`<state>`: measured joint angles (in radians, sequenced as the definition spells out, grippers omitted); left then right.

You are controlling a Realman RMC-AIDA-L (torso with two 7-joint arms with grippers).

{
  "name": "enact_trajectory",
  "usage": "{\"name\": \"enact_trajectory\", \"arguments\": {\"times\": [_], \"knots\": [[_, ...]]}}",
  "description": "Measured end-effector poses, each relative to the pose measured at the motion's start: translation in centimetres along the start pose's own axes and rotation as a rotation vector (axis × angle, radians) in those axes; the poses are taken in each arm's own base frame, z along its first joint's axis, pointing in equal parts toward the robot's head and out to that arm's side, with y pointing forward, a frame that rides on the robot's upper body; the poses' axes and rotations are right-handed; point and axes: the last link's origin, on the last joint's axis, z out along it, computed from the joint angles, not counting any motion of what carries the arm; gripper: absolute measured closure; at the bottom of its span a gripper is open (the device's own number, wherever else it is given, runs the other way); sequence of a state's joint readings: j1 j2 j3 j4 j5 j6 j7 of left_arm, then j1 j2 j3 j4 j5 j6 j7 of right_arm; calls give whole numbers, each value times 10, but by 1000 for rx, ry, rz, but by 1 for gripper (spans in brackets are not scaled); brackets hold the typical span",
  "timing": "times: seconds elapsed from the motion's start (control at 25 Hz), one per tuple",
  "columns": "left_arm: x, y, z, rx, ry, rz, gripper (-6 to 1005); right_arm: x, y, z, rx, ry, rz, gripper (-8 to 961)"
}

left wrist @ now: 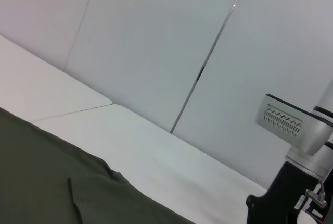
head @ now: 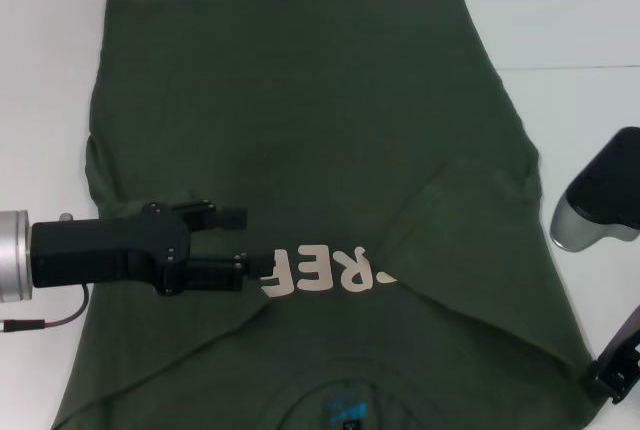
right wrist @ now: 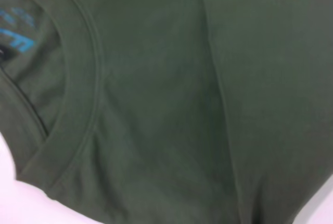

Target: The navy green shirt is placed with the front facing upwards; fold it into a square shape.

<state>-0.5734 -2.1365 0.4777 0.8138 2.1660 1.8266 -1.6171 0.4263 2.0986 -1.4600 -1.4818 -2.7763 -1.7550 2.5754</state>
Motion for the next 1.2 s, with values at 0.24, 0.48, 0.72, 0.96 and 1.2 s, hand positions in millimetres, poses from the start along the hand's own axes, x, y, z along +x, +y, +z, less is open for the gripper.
{"name": "enact_trajectory", "arguments": {"times": [0.24, 0.48, 0.72, 0.96, 1.2], "knots": [[1, -2, -5, 22, -10, -81, 80, 7, 0, 1, -50, -46, 47, 913], [1, -12, -46, 234, -102, -333, 80, 8, 0, 1, -64, -70, 64, 913], [-2, -4, -86, 418, -171, -625, 81, 8, -3, 0, -62, -81, 75, 912], [-16, 3, -107, 461, -160, -829, 81, 3, -2, -2, -71, -105, 65, 912], [-38, 5, -119, 553, -251, -936, 82, 1, -3, -2, -67, -117, 58, 912]]}}
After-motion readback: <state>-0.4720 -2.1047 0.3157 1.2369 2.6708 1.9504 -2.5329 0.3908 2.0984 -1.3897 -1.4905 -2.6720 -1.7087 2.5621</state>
